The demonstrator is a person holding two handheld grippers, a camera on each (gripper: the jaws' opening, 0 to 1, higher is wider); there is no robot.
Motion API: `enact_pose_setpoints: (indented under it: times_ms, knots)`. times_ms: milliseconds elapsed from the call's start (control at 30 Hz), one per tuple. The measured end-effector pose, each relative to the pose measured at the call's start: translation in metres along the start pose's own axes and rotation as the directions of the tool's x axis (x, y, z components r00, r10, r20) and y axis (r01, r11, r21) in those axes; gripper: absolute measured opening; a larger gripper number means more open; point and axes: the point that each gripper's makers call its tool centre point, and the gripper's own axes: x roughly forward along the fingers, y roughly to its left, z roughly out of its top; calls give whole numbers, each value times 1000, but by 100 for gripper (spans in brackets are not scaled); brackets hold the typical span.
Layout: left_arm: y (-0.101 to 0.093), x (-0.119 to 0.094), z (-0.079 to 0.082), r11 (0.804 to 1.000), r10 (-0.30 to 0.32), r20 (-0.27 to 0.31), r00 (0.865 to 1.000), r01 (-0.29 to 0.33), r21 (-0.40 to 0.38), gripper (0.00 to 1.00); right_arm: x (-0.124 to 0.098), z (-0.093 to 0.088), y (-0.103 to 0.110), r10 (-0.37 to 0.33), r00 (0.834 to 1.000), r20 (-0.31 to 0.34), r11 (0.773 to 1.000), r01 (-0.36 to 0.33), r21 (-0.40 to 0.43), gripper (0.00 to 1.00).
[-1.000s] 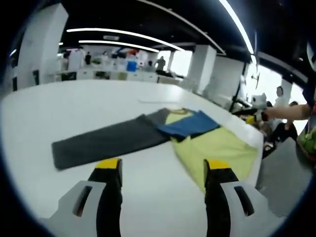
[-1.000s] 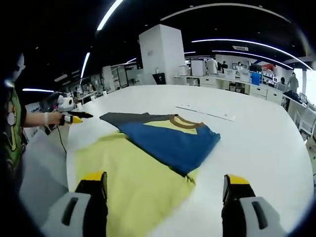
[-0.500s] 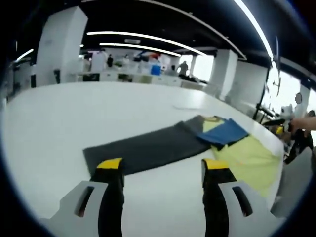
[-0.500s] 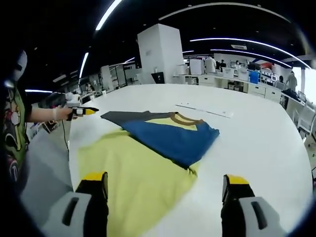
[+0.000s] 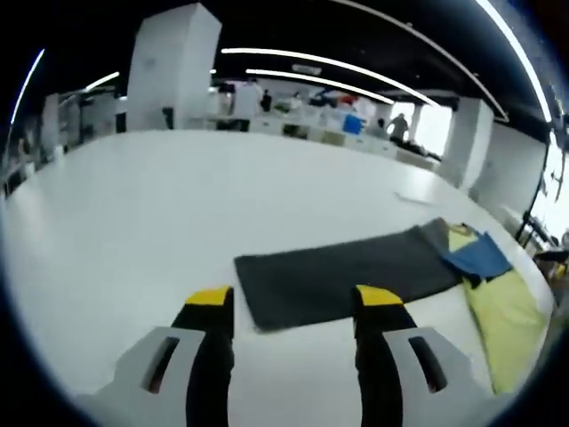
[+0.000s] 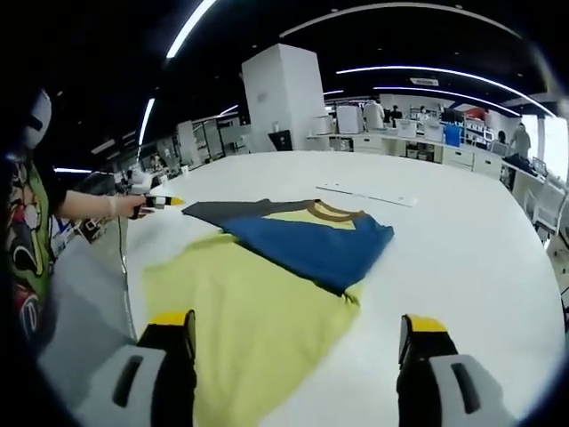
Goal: Fold the garment on the visible template until the final outline fits inside the template.
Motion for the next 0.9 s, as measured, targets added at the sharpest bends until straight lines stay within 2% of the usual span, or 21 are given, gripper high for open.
enact_pose_setpoints:
  times_ms: [100, 567, 733, 800, 867, 900]
  knots:
    - [8, 7, -12, 1000, 16, -32, 999, -17, -23, 48, -2, -1, 1, -2, 1000, -2, 1000, 2, 5, 95]
    - [12, 11, -22, 999, 14, -65, 998, -16, -30, 25, -4, 2, 5, 1, 1000, -6, 1000, -1, 7, 94]
    - [14, 14, -28, 999, 18, -92, 996, -21, -27, 21, -4, 2, 6, 7, 1000, -14, 1000, -7, -1, 94]
    - [16, 16, -28, 999, 16, -93, 996, -19, -32, 15, -4, 3, 6, 7, 1000, -13, 1000, -7, -2, 94]
    - [21, 14, -30, 999, 45, -110, 993, -45, 0, 5, -4, 2, 3, 3, 1000, -12, 1000, -3, 2, 94]
    - [21, 14, -29, 999, 43, -105, 994, -46, -25, 3, -4, 2, 4, 2, 1000, -13, 1000, -2, 2, 93]
